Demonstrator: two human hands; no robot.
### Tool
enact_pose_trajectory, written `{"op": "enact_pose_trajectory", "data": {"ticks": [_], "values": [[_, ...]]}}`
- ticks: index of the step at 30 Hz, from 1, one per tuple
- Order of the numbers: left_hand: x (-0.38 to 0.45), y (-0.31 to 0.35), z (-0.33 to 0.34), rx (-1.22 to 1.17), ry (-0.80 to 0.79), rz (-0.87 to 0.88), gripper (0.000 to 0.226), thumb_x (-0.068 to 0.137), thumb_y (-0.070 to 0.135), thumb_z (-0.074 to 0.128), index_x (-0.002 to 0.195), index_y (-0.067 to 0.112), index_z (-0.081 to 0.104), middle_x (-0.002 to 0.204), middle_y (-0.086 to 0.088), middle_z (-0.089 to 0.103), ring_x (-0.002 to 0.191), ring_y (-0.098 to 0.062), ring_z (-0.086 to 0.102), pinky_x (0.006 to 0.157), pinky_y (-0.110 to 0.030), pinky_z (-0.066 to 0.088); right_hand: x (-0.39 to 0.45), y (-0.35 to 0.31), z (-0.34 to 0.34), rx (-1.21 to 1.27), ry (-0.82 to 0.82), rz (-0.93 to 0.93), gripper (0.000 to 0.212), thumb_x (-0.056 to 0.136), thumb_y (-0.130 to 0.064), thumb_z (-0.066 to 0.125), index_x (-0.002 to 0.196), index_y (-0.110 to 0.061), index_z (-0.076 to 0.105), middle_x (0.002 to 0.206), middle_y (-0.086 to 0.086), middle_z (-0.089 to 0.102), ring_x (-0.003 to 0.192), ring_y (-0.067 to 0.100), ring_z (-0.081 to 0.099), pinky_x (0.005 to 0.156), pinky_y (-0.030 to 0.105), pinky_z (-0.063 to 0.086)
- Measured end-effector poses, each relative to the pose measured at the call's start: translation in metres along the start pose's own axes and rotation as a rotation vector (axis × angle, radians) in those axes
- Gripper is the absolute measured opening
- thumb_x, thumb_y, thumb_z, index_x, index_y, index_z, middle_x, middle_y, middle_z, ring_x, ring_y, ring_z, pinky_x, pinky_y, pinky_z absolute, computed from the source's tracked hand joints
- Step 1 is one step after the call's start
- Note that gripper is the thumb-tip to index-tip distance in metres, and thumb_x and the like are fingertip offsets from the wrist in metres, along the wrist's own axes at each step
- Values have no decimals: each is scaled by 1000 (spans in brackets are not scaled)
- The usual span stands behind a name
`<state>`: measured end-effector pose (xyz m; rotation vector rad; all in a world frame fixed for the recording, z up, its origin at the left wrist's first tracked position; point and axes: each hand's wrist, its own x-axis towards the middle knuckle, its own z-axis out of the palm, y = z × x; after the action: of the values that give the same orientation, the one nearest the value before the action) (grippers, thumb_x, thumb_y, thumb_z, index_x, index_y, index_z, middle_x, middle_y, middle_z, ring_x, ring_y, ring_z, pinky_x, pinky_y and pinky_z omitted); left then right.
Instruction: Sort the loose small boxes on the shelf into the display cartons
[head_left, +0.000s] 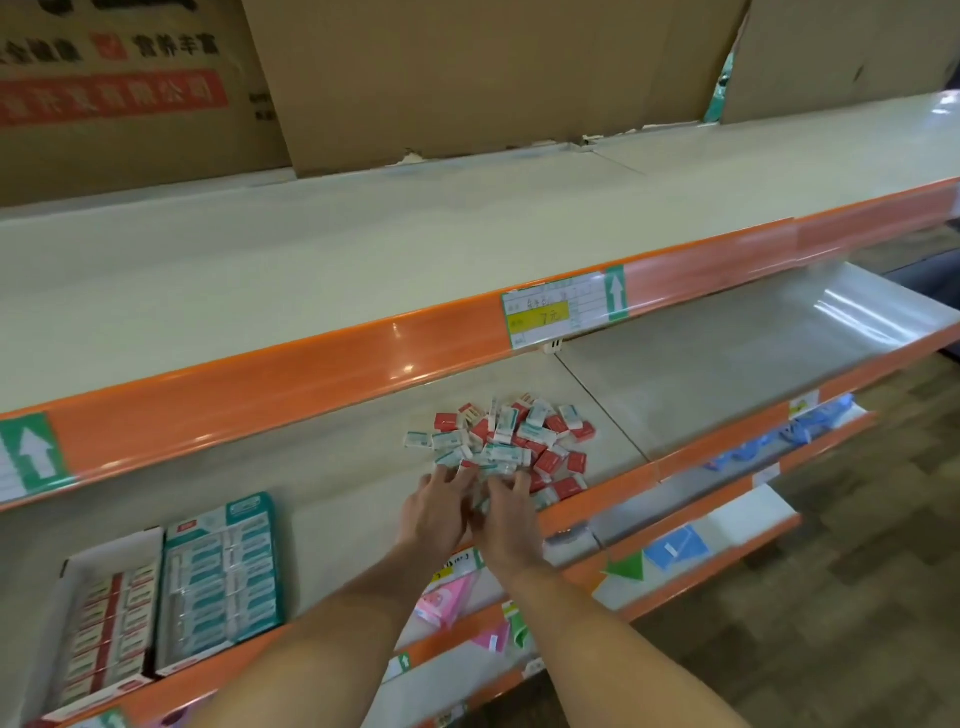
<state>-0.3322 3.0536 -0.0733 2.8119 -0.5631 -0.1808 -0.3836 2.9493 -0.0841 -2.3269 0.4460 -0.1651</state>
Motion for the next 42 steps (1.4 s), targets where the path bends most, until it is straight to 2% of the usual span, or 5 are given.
{"op": "enact_pose_trajectory", "data": {"ticks": [9,18,31,35,42], "values": [[-28,-29,10,-218,109,-9,34,93,29,53,127,33,56,124,6,53,111,-21,54,88,-32,48,10,-3,-3,89,-14,-14,18,101,-29,49,110,-20,61,99,-3,65,82,10,61,61,20,46],[-50,-42,22,-409,234,-127,53,88,13,55,140,24,48,135,5,52,115,-19,53,96,-31,44,17,7,-10,-43,-311,-118,48,88,-16,62,134,-27,55,134,-6,46,123,13,49,101,27,44],[-45,-47,13,-587,159,-165,26,80,19,74,104,30,70,109,8,54,93,-10,57,86,-22,48,19,14,-8,-69,-251,-191,34,79,-31,81,108,-29,64,109,-9,48,93,9,58,75,16,45],[-47,-51,5,-572,102,-145,28,76,12,76,100,27,72,103,6,54,88,-9,55,74,2,34,15,15,-2,-100,-195,-256,33,80,-34,80,106,-30,61,105,-14,54,96,7,56,79,23,49],[-52,-77,-17,-429,87,-150,34,77,36,78,109,27,72,99,7,58,84,-14,59,74,-17,43,2,-7,6,93,-229,-292,32,87,-41,71,114,-25,62,105,-15,61,98,1,59,85,24,51]]}}
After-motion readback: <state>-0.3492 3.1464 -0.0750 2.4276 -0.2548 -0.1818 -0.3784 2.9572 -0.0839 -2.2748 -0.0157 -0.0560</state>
